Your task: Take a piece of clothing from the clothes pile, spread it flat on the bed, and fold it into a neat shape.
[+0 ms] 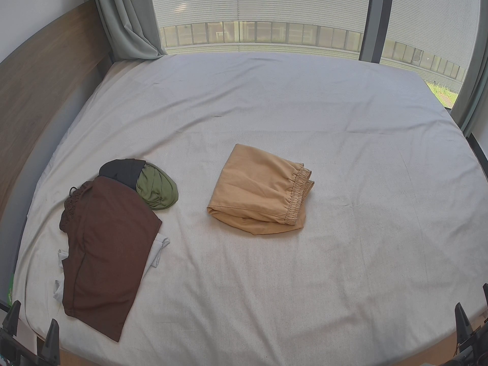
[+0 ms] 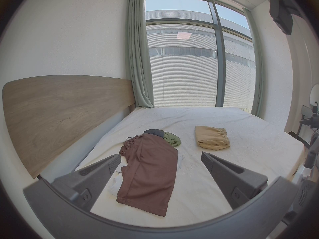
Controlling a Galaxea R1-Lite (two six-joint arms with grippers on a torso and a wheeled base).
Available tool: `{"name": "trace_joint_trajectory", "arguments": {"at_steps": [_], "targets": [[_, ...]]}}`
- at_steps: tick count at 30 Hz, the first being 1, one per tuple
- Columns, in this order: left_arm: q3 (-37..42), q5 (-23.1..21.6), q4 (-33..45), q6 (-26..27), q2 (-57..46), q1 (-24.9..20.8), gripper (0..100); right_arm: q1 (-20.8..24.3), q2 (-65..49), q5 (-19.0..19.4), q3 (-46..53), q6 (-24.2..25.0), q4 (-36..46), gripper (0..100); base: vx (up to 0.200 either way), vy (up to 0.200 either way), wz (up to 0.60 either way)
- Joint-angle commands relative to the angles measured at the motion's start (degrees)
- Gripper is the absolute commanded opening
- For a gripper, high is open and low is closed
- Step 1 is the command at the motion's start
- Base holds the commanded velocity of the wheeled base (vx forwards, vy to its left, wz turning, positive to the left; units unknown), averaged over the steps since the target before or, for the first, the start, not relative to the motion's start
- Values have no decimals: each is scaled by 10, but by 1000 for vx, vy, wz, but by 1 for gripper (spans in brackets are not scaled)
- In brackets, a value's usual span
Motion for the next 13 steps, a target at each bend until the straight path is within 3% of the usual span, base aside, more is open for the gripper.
{"name": "trace_joint_trajectory", "arguments": {"at_steps": [1,13], "targets": [[9,-14,5,3,-8,-1,100,-1,-5,3,10,-2,0,100,0,0,0],[9,-15,4,-1,-8,-1,100,0,-5,3,10,-2,0,100,0,0,0]]}}
